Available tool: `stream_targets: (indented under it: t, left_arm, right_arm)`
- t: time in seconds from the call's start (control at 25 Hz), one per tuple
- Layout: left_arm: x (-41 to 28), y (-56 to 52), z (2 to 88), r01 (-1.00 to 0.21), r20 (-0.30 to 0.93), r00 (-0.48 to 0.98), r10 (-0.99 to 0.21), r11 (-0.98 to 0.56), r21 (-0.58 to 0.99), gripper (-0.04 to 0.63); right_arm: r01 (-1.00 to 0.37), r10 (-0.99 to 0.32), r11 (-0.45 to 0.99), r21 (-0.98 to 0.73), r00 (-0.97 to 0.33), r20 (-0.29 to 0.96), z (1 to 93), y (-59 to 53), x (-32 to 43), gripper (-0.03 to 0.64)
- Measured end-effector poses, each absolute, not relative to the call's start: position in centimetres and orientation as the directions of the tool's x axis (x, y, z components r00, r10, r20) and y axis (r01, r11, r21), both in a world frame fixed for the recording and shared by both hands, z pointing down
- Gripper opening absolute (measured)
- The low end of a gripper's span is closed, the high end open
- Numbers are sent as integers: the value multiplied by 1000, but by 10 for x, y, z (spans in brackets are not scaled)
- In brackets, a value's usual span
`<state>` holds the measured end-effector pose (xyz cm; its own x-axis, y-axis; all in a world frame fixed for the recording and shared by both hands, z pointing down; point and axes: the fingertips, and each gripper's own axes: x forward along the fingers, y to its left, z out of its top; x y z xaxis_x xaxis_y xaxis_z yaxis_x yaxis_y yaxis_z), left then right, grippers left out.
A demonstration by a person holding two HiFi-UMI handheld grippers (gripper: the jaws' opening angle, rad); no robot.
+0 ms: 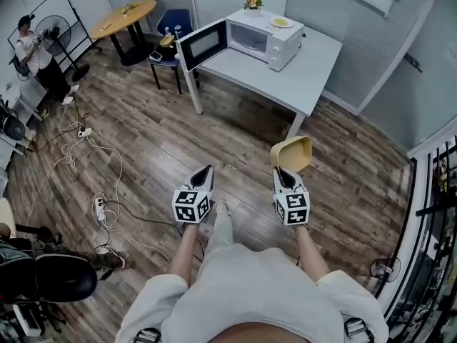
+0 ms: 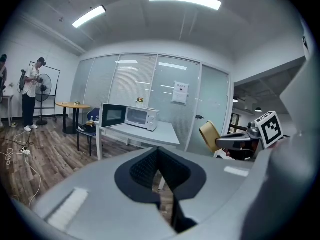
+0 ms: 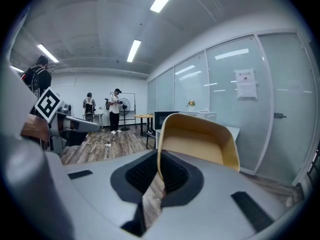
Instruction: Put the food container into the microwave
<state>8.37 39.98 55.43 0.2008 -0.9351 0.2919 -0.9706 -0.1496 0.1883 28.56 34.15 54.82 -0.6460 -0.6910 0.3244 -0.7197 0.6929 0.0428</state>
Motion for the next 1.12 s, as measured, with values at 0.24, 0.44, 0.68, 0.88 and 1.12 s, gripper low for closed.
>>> stream_targets:
  t: [0.24,0.44,0.68,0.88,1.12]
  left_arm:
    - [64,356,566,-962,301,235,-924,-177,209,11]
    - [37,315,568,-954,298,256,-920,-191,230,11]
    - [-2,262,562,-948,294,273,-916,-204,244,11]
    - [-34,228,564,-945,291,277,-916,-204,257,9]
    - [-67,185,566,-939,288,288,-913,-211,270,11]
  right_arm:
    - [-725,-694,687,48,-635,340,555,303,259,25]
    - [-735,-701,676,59,-616,358,555,267,233,25]
    - [-738,-703,671,72,-603,377,550,221,193,25]
    - [-741,-708,666,83,-594,381,548,187,164,25]
    - [-743,-712,662,96,-584,390,548,146,131,25]
